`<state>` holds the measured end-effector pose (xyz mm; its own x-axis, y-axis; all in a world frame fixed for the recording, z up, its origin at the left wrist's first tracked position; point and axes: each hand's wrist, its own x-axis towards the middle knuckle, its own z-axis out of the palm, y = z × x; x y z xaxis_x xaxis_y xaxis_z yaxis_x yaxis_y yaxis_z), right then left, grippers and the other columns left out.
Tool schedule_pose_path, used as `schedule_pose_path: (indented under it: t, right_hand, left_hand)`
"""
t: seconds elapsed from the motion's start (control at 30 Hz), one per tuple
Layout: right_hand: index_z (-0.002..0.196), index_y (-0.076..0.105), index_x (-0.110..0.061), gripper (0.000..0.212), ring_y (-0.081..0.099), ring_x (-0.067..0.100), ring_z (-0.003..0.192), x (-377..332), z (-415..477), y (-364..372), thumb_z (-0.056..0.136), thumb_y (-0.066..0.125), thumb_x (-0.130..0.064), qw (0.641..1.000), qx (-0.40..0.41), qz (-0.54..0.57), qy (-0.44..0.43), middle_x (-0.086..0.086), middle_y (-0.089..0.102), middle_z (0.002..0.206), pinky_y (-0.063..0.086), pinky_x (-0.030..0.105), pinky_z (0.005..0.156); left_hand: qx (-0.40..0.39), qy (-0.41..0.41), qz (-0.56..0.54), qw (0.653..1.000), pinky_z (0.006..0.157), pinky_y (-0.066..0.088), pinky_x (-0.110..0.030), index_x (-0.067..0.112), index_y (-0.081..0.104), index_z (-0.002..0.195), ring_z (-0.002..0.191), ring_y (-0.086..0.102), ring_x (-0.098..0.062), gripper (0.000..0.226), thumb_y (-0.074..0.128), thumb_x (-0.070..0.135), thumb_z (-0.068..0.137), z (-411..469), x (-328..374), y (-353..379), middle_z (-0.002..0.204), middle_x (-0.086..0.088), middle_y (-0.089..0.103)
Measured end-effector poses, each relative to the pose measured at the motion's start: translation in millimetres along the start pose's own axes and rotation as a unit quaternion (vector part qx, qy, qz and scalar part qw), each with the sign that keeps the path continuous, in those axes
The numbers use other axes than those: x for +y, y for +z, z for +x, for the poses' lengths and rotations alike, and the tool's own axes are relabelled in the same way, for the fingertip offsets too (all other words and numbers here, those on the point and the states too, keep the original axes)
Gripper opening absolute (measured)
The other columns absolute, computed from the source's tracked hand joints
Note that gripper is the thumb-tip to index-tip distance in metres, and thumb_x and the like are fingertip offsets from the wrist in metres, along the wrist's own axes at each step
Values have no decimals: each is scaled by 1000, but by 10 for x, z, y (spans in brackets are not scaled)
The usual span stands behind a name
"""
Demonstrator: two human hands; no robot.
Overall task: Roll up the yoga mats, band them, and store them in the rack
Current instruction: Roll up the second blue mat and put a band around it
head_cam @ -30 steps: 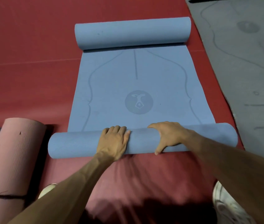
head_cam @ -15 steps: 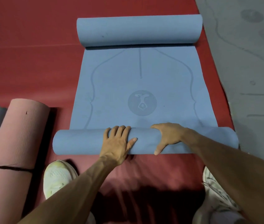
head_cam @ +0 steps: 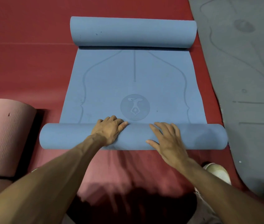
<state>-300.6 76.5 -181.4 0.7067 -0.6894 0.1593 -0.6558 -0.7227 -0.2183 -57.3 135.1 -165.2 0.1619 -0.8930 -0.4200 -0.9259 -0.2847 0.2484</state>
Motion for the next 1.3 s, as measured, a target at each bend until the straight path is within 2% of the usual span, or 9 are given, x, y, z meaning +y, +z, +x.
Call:
schedule_pose_path:
  t: [0.3,0.43,0.53,0.7,0.8,0.93,1.13,1.23,1.3]
  right_hand:
    - [134,52,-8,85,54,31,118,54,172,78,74,50,-69,994,-38,-90,-44,11,57,129,35,56,104]
    - [133,52,-11,116,56,28,113,100,277,56,43,68,-81,988,-93,-119,-38,8,57,126,38,55,101]
    - [129,56,-13,120,61,27,103,137,369,64,30,77,-77,989,-88,-117,-35,6,61,117,43,51,95]
    - [133,49,-21,107,58,23,104,209,568,-15,43,71,-75,984,-148,-93,-30,-2,59,115,39,42,92]
    - [141,36,-27,104,50,21,115,224,775,-141,54,70,-72,973,-227,-49,-12,-4,54,124,33,39,97]
    - [141,37,-28,103,51,21,118,213,891,-281,54,76,-67,961,-276,-5,19,-3,57,127,35,38,98]
    - [142,39,-32,106,55,18,116,185,749,-395,50,80,-66,918,-389,43,58,-8,59,129,38,29,88]
    - [145,33,-33,110,52,17,119,157,655,-408,51,79,-65,902,-423,43,70,-9,55,132,37,30,95]
    - [145,32,-34,110,51,15,121,130,601,-409,51,78,-67,908,-410,44,70,-10,53,134,37,31,98]
  left_hand:
    - [25,-16,-57,998,80,42,-36,26,63,103,99,59,-24,52,18,53,100,243,-43,-107,103,1,67]
    - [25,-35,-44,998,77,40,-35,26,64,98,99,59,-26,54,19,56,99,289,-27,-126,101,-2,68]
    - [42,-43,-29,998,80,40,-36,24,65,103,100,60,-28,54,18,49,101,284,17,-160,106,-6,68]
    - [90,22,45,995,96,35,-35,24,51,123,113,55,-20,77,-11,47,85,140,18,-85,123,2,61]
    - [76,6,50,996,114,19,-40,26,35,144,134,36,-15,84,-9,59,80,15,23,-87,143,7,43]
    - [50,-8,58,997,117,2,-49,30,22,150,143,19,-14,89,-10,66,74,-187,81,-109,153,7,27]
    - [102,-43,108,988,107,20,-57,21,61,126,112,58,-37,74,1,53,99,-552,248,117,122,-16,60]
    - [97,-65,55,992,108,27,-58,23,55,133,119,52,-36,81,-9,56,95,-622,307,275,124,-11,59]
    - [87,-69,38,993,113,16,-55,27,45,141,130,39,-36,92,-19,64,86,-624,289,327,136,-9,51]
